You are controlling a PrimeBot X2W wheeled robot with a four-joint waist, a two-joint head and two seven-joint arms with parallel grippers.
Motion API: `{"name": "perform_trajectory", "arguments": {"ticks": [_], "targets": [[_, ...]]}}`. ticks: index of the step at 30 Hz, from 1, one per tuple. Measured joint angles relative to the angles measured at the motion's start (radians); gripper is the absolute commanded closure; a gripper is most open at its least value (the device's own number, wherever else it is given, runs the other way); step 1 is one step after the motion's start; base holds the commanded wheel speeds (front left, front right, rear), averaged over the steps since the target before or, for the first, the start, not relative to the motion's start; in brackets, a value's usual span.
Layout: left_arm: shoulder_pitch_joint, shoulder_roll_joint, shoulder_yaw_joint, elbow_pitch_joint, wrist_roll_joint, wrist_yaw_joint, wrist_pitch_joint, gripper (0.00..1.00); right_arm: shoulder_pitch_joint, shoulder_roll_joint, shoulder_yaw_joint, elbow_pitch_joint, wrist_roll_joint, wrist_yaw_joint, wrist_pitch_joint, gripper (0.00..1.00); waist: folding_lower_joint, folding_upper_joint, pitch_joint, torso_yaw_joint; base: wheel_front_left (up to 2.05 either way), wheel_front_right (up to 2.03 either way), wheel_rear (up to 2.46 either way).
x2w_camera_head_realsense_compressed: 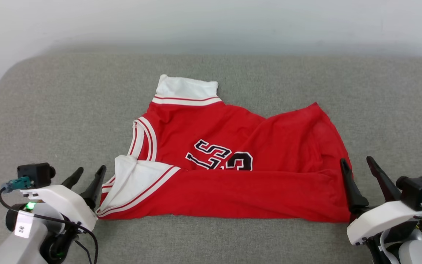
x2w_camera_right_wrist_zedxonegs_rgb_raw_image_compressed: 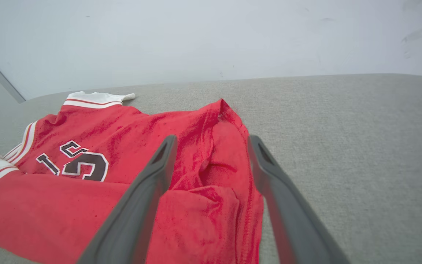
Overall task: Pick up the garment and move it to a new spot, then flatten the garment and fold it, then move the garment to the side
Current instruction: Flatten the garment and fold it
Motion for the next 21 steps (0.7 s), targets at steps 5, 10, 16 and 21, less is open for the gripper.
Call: {"name": "perform_trajectory", "arguments": {"ticks": [5, 10, 16, 21], "targets": [[0.017, 0.049, 0.019, -0.047, -0.016, 0.032, 0.034, 0.00, 0.042, 0.019, -0.013, -0.060, -0.039, 0.000, -0.017, 0.00, -0.0001, 0.0000, -0.049, -0.001, 0.00, 0.00, 0.00], [0.028, 0.117, 0.019, -0.165, -0.066, 0.062, 0.192, 0.00, 0.070, 0.032, -0.026, -0.108, -0.050, 0.000, -0.003, 0.00, -0.0002, 0.0000, -0.065, 0.001, 0.00, 0.00, 0.00], [0.068, 0.188, 0.015, -0.318, -0.172, 0.118, 0.412, 0.00, 0.090, 0.043, -0.028, -0.149, -0.057, 0.000, 0.025, 0.00, -0.0002, 0.0000, -0.052, -0.003, 0.00, 0.00, 0.00], [0.089, 0.214, 0.010, -0.379, -0.220, 0.166, 0.508, 0.00, 0.087, 0.052, -0.019, -0.172, -0.057, 0.000, 0.041, 0.00, -0.0001, 0.0000, -0.015, -0.015, 0.00, 0.00, 0.00]]}}
